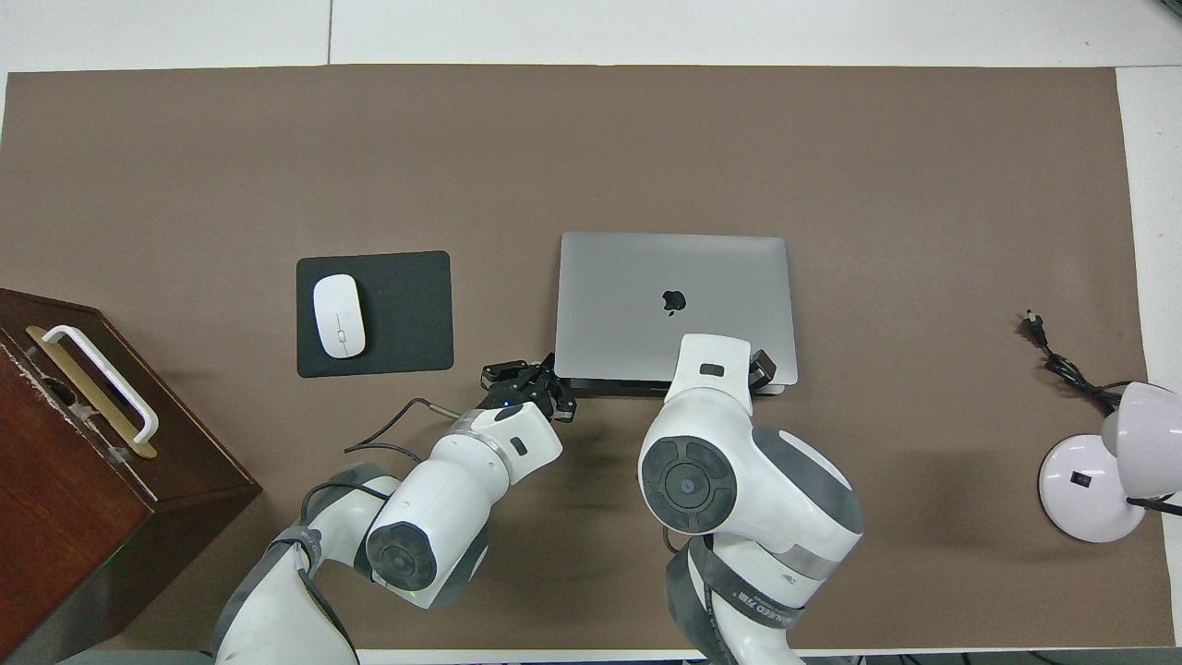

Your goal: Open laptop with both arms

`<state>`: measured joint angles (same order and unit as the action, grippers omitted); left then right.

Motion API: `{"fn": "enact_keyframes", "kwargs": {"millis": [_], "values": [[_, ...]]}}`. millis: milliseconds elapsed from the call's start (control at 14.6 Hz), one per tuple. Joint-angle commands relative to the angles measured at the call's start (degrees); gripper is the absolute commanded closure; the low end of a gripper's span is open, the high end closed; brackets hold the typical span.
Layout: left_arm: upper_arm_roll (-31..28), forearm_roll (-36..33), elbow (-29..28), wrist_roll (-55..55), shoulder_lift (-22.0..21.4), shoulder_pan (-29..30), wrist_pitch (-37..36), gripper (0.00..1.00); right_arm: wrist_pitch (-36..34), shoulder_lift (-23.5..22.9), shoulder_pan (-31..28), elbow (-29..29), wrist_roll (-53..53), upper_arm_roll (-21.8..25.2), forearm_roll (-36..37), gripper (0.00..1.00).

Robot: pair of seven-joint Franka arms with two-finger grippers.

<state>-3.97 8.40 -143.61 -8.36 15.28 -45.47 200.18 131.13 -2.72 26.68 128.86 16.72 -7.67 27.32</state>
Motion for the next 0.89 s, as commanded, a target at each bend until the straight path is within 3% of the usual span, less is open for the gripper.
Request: {"fn": "enact_keyframes", "kwargs": {"millis": [0,824], "values": [[0.36,1.18,1.49,0.09,2.65,-2.34,0.65,1.0,-0.97,0.0,-0.05,-0.45,1.56,-0.33,1.42,0.0],[0.36,1.27,1.49,0.09,2.73,-2.43,0.65,1.0,1.31,-0.7,-0.66,-1.07,1.03,-0.33,1.34,0.0]]}}
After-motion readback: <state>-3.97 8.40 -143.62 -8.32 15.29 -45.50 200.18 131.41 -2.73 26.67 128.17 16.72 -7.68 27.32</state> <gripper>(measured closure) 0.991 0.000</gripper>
